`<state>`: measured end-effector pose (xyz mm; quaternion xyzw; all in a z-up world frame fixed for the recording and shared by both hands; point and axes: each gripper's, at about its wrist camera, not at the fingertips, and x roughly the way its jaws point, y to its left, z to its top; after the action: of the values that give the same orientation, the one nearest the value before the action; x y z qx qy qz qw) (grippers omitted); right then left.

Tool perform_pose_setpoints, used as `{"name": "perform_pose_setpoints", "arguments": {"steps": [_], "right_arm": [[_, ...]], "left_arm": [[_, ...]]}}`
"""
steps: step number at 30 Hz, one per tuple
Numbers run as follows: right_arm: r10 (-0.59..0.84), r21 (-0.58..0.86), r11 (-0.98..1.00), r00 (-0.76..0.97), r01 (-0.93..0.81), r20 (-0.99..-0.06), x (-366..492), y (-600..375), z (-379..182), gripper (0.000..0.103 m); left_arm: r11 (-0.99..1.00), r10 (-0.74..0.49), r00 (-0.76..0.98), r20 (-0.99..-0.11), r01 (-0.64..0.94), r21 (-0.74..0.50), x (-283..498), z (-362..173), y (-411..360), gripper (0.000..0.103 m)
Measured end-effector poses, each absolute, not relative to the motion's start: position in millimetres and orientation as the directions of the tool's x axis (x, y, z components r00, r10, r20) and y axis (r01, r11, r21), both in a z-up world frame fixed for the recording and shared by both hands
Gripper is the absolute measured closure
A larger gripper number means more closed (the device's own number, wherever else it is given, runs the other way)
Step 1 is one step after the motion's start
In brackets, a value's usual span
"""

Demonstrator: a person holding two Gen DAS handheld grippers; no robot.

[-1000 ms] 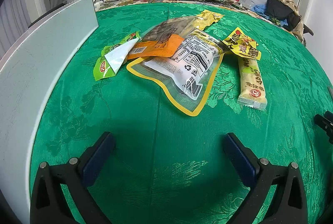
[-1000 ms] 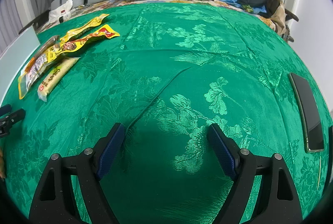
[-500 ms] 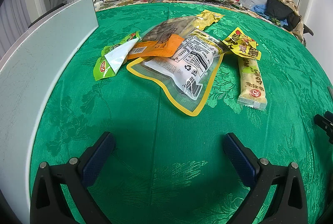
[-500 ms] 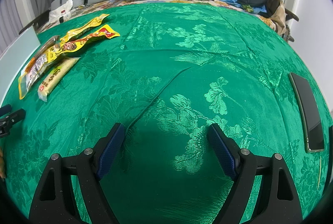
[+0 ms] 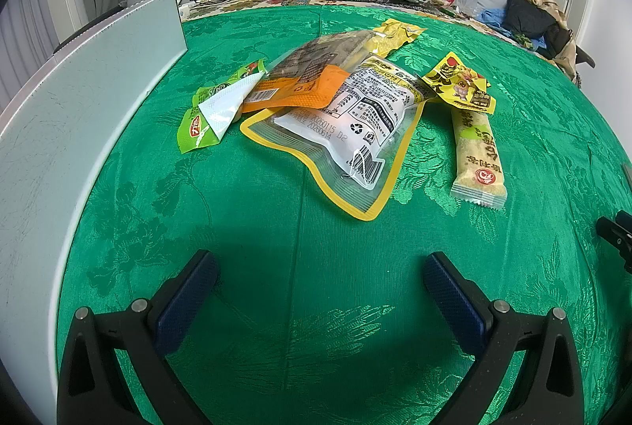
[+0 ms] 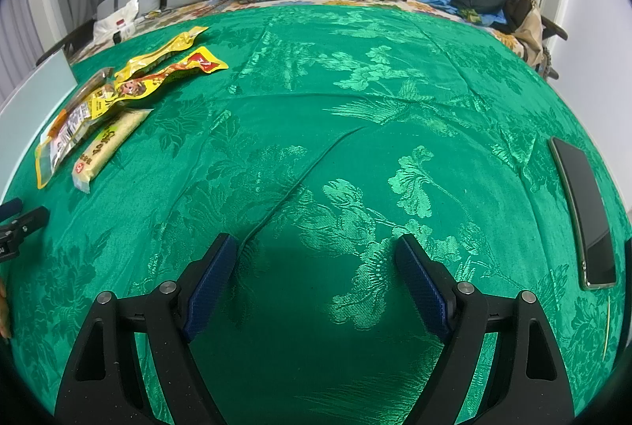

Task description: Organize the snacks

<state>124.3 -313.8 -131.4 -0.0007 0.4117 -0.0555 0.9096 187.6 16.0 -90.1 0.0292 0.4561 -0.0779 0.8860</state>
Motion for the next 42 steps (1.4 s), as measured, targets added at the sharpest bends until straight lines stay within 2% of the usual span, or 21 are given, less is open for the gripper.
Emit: {"name": "perform_pose_setpoints", "arguments": {"steps": [27, 33, 42], "right_arm": [[-0.1, -0.045, 0.994, 0.655, 0.1, -0.749, 124, -314, -131, 0.017], [-0.099, -0.044, 0.994, 0.655, 0.1, -0.749, 124, -314, -131, 0.017], [-0.099, -0.043, 0.994, 0.655, 0.1, -0.749, 125, -312, -132, 0.017]], "left_arm": [[0.981, -0.124, 0.569, -0.813, 0.191, -0.016, 187, -89, 18, 0.0], [0.964, -0.151, 0.508, -0.848, 0.265, -0.013, 190, -86, 21, 0.0], [0.969, -0.164, 0.455, -0.876, 0.239, -0.057, 202, -78, 44, 0.0]]}}
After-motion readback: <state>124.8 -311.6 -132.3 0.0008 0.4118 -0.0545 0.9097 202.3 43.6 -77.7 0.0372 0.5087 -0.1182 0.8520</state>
